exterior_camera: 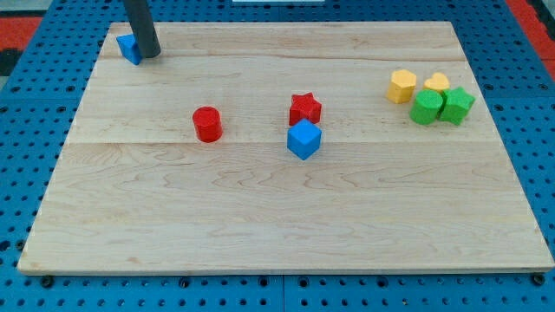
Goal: Move blue cube down a bit
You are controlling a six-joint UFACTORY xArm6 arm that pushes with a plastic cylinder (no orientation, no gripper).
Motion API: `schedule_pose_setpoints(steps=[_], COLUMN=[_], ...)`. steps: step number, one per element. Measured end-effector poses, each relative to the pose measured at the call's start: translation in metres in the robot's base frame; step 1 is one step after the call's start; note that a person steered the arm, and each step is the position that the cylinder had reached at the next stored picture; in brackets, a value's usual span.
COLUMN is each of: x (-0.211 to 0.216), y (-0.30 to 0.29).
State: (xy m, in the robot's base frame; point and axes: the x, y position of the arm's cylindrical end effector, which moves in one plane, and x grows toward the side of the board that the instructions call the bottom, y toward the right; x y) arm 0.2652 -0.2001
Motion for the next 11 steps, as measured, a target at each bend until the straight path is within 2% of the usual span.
schedule_pose_setpoints(steps=[1, 2, 3, 5, 7, 8, 9, 11], x=[0.005, 0.020, 0.020, 0.007, 0.048, 0.047, 0.047, 0.080], y=[0.014, 0.083, 0.105, 0.119, 0.129, 0.149, 0.198, 0.277])
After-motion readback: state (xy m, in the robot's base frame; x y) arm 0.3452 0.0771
